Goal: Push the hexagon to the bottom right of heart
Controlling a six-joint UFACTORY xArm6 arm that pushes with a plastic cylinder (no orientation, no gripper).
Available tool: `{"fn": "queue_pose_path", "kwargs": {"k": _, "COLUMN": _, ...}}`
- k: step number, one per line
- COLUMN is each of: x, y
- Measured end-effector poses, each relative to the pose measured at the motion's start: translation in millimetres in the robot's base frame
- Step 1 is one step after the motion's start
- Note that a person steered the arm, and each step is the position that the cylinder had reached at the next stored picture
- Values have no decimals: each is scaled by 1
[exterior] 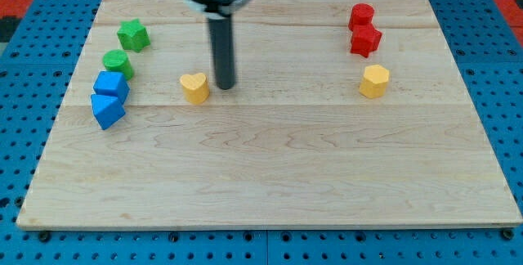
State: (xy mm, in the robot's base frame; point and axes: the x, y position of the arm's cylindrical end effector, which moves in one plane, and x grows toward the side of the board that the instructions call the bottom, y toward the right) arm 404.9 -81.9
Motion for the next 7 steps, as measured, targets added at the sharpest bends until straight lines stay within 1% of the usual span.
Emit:
{"fn": "queue_pose_path", "kwargs": {"k": 1, "x": 6, "y": -51}}
{"fn": "queue_pose_path", "kwargs": {"k": 2, "x": 19, "y": 21}}
{"fn": "queue_pose_path", "kwargs": {"k": 3, "x": 45, "y": 151}}
{"fn": "queue_pose_path", "kwargs": {"k": 4, "x": 50, "y": 277}}
{"fn": "queue_pose_path", "kwargs": {"k": 5, "x": 36, "y": 380}}
{"fn": "queue_pose_path", "kwargs": {"k": 6, "x": 2, "y": 406}}
{"fn": "queue_pose_path", "kwargs": {"k": 7, "x": -12, "y": 362}}
